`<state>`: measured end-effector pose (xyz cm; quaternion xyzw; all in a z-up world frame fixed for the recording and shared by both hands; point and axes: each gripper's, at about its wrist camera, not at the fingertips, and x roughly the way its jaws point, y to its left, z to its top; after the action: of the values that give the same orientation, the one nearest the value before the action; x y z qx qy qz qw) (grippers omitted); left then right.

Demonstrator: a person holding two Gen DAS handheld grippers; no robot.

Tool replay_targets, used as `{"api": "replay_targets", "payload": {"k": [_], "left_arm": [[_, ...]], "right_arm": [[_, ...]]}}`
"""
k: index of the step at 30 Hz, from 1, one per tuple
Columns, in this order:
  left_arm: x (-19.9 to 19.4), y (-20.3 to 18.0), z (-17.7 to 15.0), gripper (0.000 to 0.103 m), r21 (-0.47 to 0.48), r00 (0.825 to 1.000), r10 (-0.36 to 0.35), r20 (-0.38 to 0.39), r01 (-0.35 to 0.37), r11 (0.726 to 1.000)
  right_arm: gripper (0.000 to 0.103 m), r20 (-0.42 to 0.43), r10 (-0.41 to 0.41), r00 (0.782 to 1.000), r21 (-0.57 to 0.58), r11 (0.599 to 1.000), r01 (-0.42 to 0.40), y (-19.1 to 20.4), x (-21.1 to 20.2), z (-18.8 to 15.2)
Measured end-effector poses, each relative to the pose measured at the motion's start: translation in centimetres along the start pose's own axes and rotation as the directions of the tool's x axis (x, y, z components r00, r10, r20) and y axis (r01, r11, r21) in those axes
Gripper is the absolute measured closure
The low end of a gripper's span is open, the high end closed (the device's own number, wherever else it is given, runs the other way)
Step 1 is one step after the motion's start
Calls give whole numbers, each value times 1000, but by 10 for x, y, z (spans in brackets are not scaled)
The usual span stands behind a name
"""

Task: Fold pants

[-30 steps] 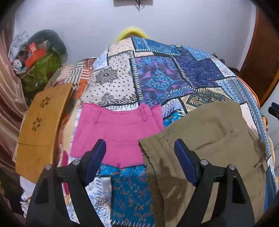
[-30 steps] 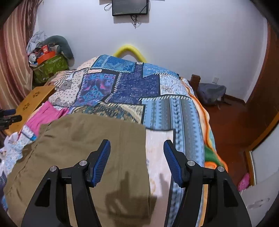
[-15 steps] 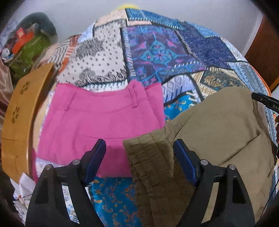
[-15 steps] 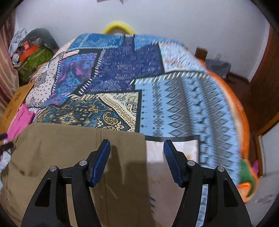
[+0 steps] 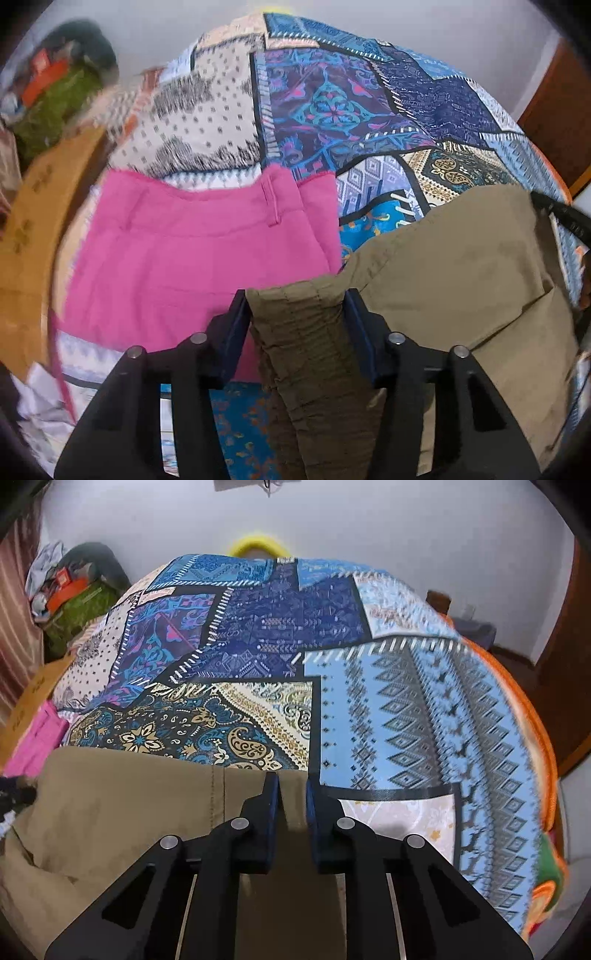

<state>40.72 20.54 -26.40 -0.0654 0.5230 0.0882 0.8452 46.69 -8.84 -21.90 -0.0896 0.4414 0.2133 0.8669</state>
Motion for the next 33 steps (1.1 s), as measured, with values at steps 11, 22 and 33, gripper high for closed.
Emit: {"api": "replay_targets", "payload": {"k": [11, 22, 33], "left_arm": [[-111, 8, 33, 53, -9, 982, 36, 183, -35, 999], [-202, -7, 13, 54, 36, 951, 38, 306, -52, 998], [-224, -24, -84, 54, 163, 948, 23, 317, -79, 983]], "right_arm": [[92, 188, 11, 982, 5, 1000, -12, 5, -98, 53], [93, 353, 47, 934, -11, 999, -46, 13, -216, 53], [93, 297, 103, 949, -21, 995, -101, 17, -251, -37]]}}
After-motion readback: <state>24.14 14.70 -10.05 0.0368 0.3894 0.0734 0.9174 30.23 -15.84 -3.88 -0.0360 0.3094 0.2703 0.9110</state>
